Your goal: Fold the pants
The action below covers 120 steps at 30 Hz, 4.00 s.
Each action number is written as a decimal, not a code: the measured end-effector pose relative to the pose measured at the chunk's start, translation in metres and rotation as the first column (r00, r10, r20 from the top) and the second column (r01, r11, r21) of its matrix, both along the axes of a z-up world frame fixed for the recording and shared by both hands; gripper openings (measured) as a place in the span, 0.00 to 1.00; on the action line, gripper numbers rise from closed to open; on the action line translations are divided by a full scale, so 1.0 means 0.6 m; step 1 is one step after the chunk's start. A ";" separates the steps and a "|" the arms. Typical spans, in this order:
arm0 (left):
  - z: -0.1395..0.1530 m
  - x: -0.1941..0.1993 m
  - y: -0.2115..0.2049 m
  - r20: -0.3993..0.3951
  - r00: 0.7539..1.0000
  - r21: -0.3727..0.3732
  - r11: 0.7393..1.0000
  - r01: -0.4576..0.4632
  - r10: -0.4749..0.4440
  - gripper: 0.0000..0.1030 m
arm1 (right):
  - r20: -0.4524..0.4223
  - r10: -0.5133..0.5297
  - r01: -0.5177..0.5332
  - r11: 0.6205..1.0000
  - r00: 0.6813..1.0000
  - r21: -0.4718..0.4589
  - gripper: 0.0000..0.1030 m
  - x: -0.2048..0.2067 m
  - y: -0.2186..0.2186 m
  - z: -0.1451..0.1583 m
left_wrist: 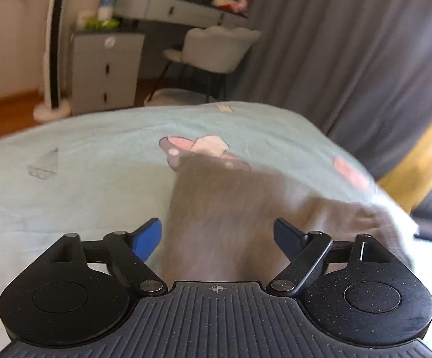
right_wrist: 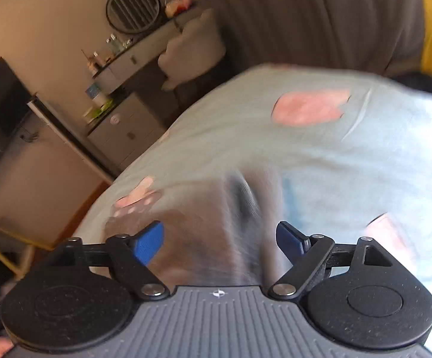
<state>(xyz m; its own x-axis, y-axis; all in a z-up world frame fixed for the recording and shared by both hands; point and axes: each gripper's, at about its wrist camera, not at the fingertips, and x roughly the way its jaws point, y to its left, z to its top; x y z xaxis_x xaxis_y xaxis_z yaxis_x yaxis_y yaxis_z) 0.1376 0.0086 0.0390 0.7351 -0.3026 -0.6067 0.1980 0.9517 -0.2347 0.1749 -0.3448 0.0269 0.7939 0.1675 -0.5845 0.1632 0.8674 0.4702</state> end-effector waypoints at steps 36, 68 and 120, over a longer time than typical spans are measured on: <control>-0.068 -0.166 0.019 0.038 0.986 0.054 0.985 -0.164 0.162 0.92 | -0.181 -0.323 0.368 0.766 0.929 0.526 0.91 -0.106 0.009 -0.178; -0.075 -0.168 0.028 0.090 0.956 0.080 0.955 -0.286 0.278 0.92 | -0.082 -0.295 0.305 0.890 0.952 0.338 0.27 -0.098 0.065 -0.151; -0.092 -0.252 -0.047 -0.178 0.984 0.228 0.973 0.034 0.007 0.98 | -0.153 0.066 -0.136 0.851 0.986 -0.507 0.96 -0.207 0.227 -0.121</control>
